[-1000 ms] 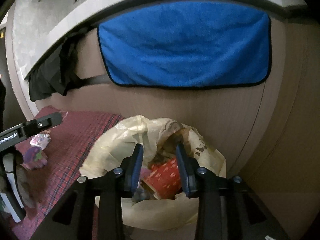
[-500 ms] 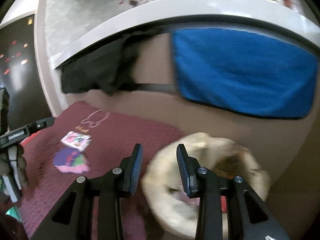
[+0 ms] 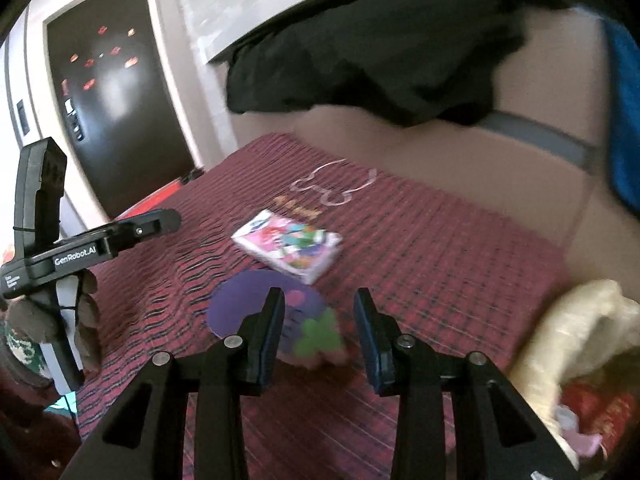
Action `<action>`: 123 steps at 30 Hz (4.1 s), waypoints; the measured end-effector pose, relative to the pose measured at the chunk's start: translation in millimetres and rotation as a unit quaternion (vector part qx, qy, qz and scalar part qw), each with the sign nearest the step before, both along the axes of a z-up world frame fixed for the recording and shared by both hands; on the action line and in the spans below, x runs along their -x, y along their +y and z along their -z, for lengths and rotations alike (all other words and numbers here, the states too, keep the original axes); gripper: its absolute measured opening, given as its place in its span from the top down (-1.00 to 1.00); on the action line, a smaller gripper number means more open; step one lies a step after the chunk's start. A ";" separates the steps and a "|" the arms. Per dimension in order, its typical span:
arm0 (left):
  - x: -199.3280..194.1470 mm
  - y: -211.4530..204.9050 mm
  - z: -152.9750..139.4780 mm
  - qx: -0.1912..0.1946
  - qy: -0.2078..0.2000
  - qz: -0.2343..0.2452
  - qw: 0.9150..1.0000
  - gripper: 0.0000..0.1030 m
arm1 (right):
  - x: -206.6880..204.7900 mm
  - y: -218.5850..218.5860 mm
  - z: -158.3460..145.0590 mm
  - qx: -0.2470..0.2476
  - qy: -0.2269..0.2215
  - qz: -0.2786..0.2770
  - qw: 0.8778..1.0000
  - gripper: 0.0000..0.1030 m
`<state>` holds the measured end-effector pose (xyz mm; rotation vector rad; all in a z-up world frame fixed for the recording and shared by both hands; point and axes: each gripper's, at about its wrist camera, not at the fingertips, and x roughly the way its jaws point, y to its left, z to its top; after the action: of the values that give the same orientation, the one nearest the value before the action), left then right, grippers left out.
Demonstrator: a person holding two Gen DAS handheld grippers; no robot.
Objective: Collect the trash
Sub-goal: 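Move both open tools back over the bed toward the tissue pack and sponge, then grasp the pink tissue pack with the left tool while the right tool grasps the purple sponge, then lift and carry the tissue pack and purple sponge in both tools over the trash bag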
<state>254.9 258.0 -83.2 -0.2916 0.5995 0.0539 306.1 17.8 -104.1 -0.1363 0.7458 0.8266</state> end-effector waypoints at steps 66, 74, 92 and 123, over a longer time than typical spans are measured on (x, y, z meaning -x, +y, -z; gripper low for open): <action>-148.2 0.2 26.4 0.049 0.080 0.108 0.990 -0.07 | -23.2 -47.1 22.4 0.008 0.052 -0.011 0.999 0.81; -124.0 10.4 42.8 0.094 0.124 0.133 0.979 -0.07 | 5.4 -56.9 1.7 -0.012 0.017 -0.053 0.998 0.08; -29.1 30.6 11.0 0.063 0.048 0.080 0.994 -0.10 | -6.8 19.4 33.6 0.105 -0.047 -0.088 0.989 -0.35; -79.7 -20.4 20.3 -0.016 0.100 0.042 0.994 0.22 | -62.4 -27.3 7.3 0.024 -0.046 0.036 0.998 -0.32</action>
<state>334.6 237.6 -103.5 -0.2318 0.8086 0.0108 368.4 -9.5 -111.4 -0.1877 0.6793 0.7289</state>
